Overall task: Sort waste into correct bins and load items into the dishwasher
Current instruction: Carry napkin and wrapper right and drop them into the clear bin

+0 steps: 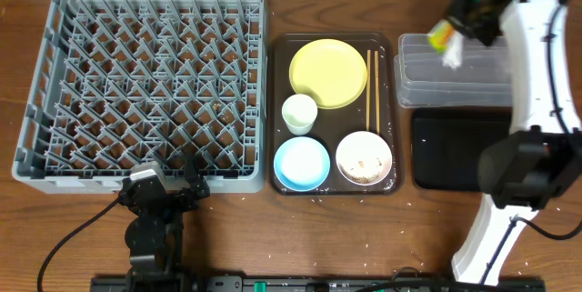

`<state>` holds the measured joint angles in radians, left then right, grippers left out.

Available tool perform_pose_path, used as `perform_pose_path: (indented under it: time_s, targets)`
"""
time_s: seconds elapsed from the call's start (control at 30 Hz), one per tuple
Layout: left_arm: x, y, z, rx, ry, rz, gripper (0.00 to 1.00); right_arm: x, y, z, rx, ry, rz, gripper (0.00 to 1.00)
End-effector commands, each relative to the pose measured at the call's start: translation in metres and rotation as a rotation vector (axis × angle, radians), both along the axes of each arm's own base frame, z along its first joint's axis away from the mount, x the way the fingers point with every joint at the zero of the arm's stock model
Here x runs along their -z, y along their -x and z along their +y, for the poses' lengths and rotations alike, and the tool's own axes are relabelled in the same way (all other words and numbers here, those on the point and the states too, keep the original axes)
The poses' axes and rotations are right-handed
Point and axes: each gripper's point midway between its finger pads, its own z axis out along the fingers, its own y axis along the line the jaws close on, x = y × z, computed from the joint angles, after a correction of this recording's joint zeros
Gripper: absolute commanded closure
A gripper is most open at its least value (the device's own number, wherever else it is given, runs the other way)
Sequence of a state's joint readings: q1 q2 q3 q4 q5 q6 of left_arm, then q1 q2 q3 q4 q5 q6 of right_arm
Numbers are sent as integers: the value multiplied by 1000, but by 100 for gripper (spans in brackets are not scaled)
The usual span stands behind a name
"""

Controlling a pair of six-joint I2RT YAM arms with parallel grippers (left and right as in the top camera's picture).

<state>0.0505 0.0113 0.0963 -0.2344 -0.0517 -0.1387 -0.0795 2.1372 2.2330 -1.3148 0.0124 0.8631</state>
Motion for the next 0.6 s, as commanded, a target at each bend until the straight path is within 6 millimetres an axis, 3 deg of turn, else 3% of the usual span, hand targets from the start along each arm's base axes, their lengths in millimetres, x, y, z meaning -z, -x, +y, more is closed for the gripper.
perform_pose_path:
  time_s: [0.0, 0.13, 0.27, 0.43, 0.57]
  targets:
    - [14, 1, 0, -1, 10, 39, 0, 4, 20, -36, 531, -36, 17, 98]
    - [13, 1, 0, -1, 10, 38, 0, 14, 23, -42, 631, -29, 23, 98]
    - [13, 1, 0, -1, 10, 38, 0, 40, 35, -37, 765, -52, 77, 99]
    - [13, 1, 0, -1, 10, 38, 0, 68, 28, -36, 765, -56, 67, 99]
    - [14, 1, 0, -1, 10, 39, 0, 77, 30, -36, 742, -46, 81, 86]
